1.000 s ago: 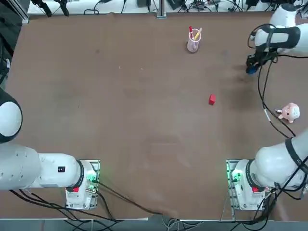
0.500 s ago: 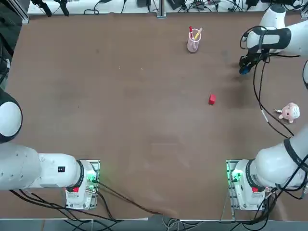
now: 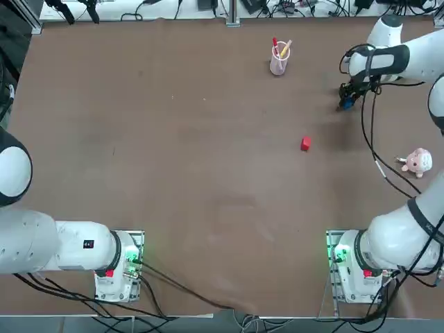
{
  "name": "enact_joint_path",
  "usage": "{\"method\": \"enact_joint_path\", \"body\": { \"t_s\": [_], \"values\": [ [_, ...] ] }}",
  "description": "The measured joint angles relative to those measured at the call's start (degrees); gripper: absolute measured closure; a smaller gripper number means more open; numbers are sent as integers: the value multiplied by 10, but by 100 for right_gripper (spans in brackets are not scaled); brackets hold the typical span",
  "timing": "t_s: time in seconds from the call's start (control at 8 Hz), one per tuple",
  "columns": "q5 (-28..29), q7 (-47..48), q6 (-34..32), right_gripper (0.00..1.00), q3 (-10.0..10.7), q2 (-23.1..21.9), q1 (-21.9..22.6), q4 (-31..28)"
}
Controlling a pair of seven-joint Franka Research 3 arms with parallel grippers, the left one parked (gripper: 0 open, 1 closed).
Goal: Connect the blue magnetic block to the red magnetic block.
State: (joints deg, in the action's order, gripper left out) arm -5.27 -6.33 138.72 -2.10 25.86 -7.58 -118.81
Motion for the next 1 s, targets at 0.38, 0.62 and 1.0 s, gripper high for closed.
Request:
{"method": "enact_joint_path", "body": {
  "t_s": [0.38,0.62,1.0],
  "values": [
    [0,13,5,22,0,6,1,1],
    [0,15,8,0,0,11,1,3],
    [0,25,-19,0,0,-17,2,17]
  ]
}}
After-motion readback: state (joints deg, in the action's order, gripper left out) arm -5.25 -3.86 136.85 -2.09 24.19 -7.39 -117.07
